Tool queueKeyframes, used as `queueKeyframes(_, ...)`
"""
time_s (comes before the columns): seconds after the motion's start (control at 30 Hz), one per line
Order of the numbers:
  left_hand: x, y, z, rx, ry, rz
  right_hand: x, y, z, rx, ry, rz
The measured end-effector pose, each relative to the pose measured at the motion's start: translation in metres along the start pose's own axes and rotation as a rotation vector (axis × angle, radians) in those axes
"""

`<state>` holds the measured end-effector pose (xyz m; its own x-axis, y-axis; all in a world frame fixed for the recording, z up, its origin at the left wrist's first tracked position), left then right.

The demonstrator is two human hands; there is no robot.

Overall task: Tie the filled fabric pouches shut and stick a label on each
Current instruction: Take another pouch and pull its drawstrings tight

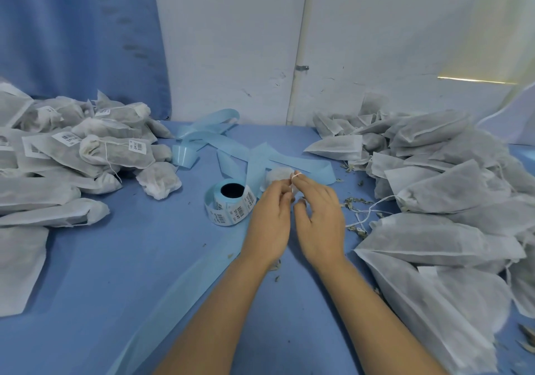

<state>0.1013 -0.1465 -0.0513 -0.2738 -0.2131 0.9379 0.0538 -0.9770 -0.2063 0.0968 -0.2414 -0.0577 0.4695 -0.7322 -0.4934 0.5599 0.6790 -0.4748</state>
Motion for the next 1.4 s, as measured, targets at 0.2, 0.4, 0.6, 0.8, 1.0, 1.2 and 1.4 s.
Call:
queueKeyframes(0.2, -0.002, -0.005, -0.001, 0.033, -0.127, -0.115, 0.003, -0.002, 0.005, -0.057, 0.398, 0.618)
queueKeyframes(0.4, 0.003, -0.009, 0.001, 0.167, -0.131, -0.194, 0.003, -0.005, 0.005, -0.075, 0.437, 0.91)
queueKeyframes(0.6, -0.001, -0.013, 0.004, 0.255, -0.156, -0.137, 0.002, -0.001, 0.005, -0.168, 0.384, 0.958)
queueKeyframes(0.8, -0.002, -0.019, 0.003, 0.258, -0.157, -0.142, -0.003, -0.003, 0.006, -0.331, 0.341, 0.888)
queueKeyframes(1.0, 0.002, -0.015, 0.003, 0.236, -0.14, -0.22, -0.005, -0.001, 0.005, -0.327, 0.324, 0.56)
queueKeyframes(1.2, -0.002, -0.013, 0.005, 0.239, -0.162, -0.328, -0.011, 0.0, 0.005, -0.263, 0.291, 0.63)
queueKeyframes(1.4, -0.002, -0.013, 0.005, 0.209, -0.072, -0.205, -0.009, -0.002, 0.005, -0.216, 0.327, 0.672)
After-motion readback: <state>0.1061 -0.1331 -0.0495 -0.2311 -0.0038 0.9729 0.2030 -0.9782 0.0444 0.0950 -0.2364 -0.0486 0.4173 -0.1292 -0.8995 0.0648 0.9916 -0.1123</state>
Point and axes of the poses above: each hand's wrist, its own z-axis towards the middle knuckle, its own y-axis out of the palm, x = y × z, the point moved 1 cm from there along z, towards the middle knuckle, and after that the axes turned 7 degrees about -y, right-handed, at the moved point
